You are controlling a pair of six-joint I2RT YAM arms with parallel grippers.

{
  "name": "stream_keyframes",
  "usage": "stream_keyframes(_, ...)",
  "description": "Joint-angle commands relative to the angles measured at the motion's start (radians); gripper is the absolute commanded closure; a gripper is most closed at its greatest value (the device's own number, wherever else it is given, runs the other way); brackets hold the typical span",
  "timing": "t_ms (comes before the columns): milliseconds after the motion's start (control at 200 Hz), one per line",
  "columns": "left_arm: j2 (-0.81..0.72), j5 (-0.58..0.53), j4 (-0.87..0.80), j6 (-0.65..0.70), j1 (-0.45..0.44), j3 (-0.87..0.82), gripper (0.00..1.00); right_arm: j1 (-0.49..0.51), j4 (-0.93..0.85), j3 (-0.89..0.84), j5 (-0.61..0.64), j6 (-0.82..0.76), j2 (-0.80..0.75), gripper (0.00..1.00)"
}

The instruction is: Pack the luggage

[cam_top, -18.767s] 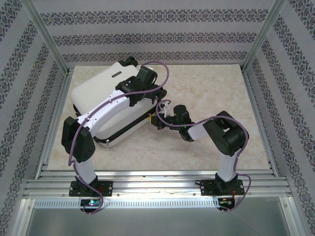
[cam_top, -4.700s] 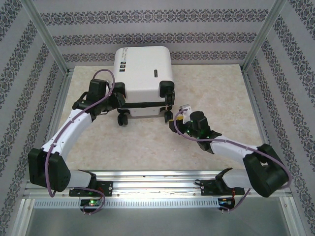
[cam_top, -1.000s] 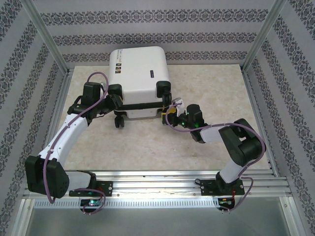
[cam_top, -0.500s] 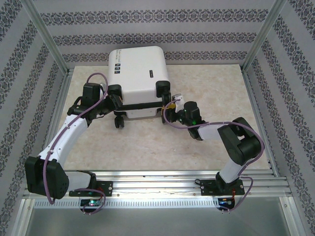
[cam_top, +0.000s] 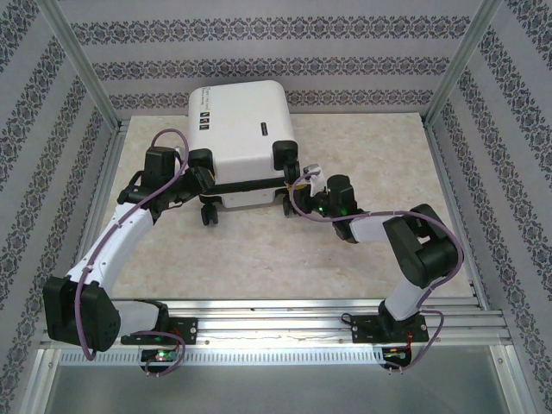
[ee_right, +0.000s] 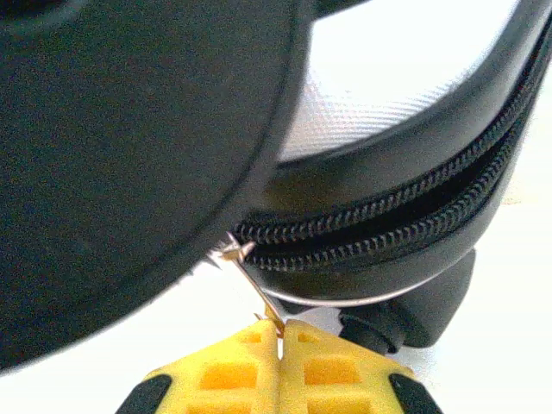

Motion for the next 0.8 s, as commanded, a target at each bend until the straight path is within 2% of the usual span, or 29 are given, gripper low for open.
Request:
stream_keyframes(0,-0.091,0.045,0.169,0.004,0.0,0.026,0.95,-0.054,0.128,0.066,-0.306,0.131,0.034,0.94)
stream_keyframes(100,-0.09,0.044,0.174,0.002,0.0,0.02,0.95,-0.051,0.16,0.04,-0.278,0.145,0.045,0.77)
stream_keyframes(200,-0.093,0.043,0.175,0.001,0.001,0.018,0.95,-0.028,0.151,0.003,-0.191,0.108,0.024,0.68)
stream_keyframes(390,-0.091,0.045,0.172,0.001,-0.001,0.024,0.95,0.053,0.055,-0.044,0.048,0.001,-0.055,0.62)
stream_keyframes(540,-0.089,0.049,0.19,-0.009,0.001,0.015,0.95,0.116,0.067,-0.081,0.22,0.015,-0.07,0.57)
stream_keyframes(650,-0.089,0.054,0.196,-0.014,0.0,0.01,0.95,0.169,0.049,-0.079,0.417,0.026,-0.068,0.54)
stream_keyframes(729,-0.091,0.056,0.197,-0.015,0.0,0.007,0.95,0.188,0.056,-0.065,0.506,0.052,-0.052,0.53)
stream_keyframes(794,-0.092,0.06,0.201,-0.022,0.001,0.002,0.95,0.196,0.063,-0.04,0.528,0.058,-0.031,0.53)
